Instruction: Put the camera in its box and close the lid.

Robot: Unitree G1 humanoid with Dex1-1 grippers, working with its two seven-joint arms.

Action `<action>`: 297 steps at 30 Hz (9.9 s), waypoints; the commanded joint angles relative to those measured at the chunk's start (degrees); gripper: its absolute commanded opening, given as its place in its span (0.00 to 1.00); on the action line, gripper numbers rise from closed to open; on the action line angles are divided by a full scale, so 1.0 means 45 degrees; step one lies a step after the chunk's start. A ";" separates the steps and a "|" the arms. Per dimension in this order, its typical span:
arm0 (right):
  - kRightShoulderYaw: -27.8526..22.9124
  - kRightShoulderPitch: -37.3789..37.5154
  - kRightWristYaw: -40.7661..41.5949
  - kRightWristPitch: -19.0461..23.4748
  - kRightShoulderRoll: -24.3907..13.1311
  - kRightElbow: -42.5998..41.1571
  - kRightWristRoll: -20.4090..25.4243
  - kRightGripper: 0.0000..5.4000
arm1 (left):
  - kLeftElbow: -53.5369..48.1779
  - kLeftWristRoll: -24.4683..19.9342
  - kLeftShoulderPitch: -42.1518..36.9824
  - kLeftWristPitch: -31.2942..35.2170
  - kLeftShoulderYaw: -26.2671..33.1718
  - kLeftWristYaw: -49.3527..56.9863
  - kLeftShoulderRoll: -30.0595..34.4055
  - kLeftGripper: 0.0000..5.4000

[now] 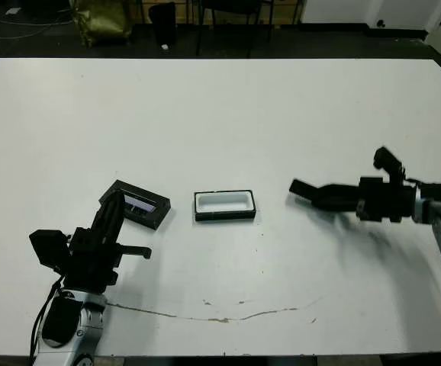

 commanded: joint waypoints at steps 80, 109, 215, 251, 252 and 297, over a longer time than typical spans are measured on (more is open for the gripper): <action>0.5764 -0.4053 0.1528 0.0654 0.3476 -0.0221 -0.4868 0.11 | 0.0632 0.0572 0.0626 -0.0783 -0.0250 0.0206 -0.0314 0.00; 0.5839 -0.3986 0.0846 0.1604 0.4322 -0.0140 -0.5388 0.11 | 0.0565 0.0775 0.0776 -0.0743 -0.0372 0.0443 -0.0419 0.00; -0.2393 1.2037 -1.2697 -0.1940 0.5463 -1.3849 -0.0430 0.00 | 1.0677 0.8158 -1.7839 0.1225 -0.9075 -1.3507 0.6655 0.00; -0.2432 1.2276 -1.2617 -0.2553 0.5221 -1.3657 -0.0260 0.00 | 1.1681 1.0642 -1.6265 -0.0025 -0.9805 -1.5797 0.5966 0.00; -0.2442 1.2277 -1.2623 -0.2559 0.5223 -1.3650 -0.0257 0.00 | 1.1570 1.0675 -1.6223 -0.0075 -0.9823 -1.5875 0.6029 0.00; -0.2804 1.2228 -1.2700 -0.2426 0.4971 -1.3679 0.0478 0.00 | 0.6539 0.9678 -1.4523 0.0089 -1.0505 -1.8371 0.9123 0.00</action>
